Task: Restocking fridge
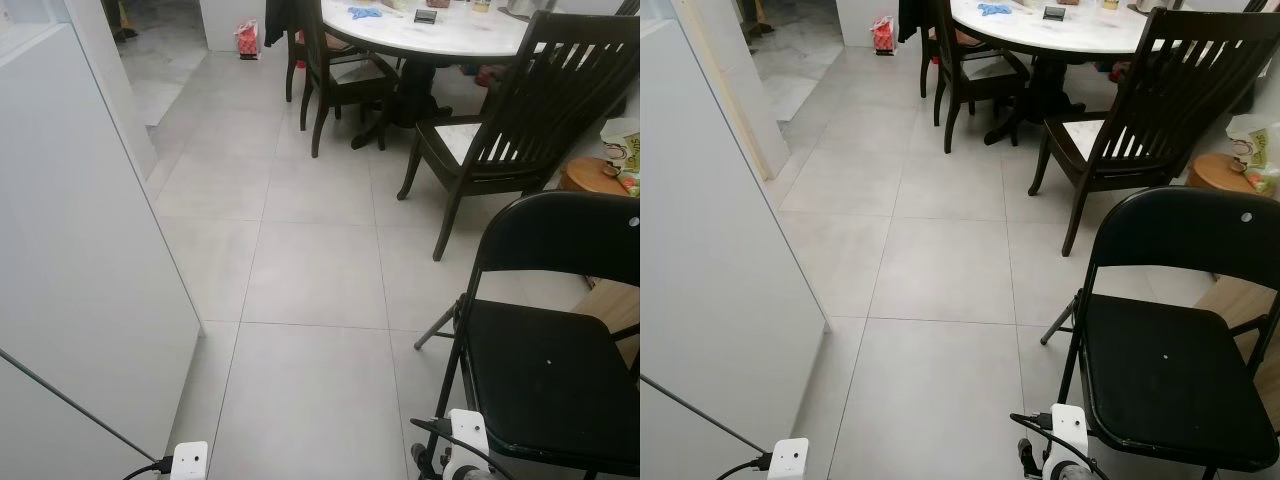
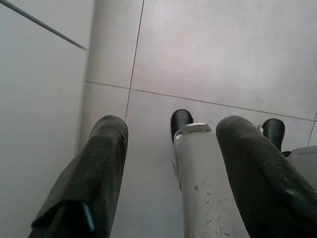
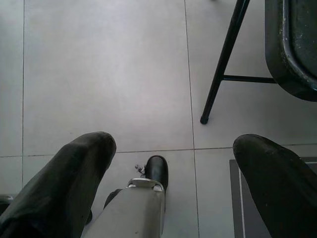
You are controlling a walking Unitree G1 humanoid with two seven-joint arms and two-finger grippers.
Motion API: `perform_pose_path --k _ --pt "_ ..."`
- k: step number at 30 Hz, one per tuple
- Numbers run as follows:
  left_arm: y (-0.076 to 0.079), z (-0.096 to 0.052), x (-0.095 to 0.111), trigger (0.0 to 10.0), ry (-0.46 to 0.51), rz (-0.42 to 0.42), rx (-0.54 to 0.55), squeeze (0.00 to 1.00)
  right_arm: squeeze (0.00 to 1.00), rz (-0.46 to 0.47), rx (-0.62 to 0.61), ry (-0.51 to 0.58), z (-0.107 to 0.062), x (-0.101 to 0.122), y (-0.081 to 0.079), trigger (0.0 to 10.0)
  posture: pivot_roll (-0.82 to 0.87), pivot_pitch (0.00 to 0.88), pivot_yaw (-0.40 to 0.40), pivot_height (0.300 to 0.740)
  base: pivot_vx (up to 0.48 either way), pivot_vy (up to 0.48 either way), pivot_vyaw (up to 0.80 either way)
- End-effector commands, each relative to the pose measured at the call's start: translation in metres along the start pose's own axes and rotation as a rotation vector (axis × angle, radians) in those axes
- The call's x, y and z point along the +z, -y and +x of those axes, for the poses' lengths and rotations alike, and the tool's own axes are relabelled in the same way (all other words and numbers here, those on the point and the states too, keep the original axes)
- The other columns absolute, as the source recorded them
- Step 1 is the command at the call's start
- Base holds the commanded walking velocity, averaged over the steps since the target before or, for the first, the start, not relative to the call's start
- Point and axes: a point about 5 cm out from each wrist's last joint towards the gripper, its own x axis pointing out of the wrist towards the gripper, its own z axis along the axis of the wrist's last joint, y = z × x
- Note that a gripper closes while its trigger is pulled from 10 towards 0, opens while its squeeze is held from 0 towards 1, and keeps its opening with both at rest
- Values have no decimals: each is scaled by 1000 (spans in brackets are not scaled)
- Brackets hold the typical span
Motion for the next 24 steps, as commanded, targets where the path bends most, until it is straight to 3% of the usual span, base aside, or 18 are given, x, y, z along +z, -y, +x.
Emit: perform_pose_path --k 1,11,13,16,17,18,21,24 --pt "-1 -1 -5 10000 -24 1 4 0 0 21 -8 -4 0 0 -1 10000 -23 0 -6 740 0 0 0" --pt "-1 -1 -5 10000 -14 -11 9 0 0 -16 -24 35 0 4 1 10000 -21 0 -11 740 0 0 0" --pt "-1 -1 -2 10000 28 -40 11 0 0 77 -97 151 -2 10 3 10000 -21 0 -8 740 0 0 0" --pt "-1 -2 -1 10000 53 -45 14 0 0 55 -126 202 -3 14 4 10000 -29 0 -5 740 0 0 0" --pt "-3 -2 3 10000 100 -46 29 0 0 -22 -136 256 -4 20 5 10000 -33 0 -4 740 0 0 0" --pt "-5 -4 8 10000 179 -65 59 0 0 -37 -144 304 -6 24 5 10000 -35 0 1 740 0 0 0" --pt "-6 -7 10 10000 248 -133 89 0 0 2 -193 356 -8 25 7 10000 -43 0 4 740 0 0 0" --pt "-7 -9 16 10000 325 -130 68 0 0 25 -235 410 -11 25 8 10000 -50 0 8 740 0 0 0"
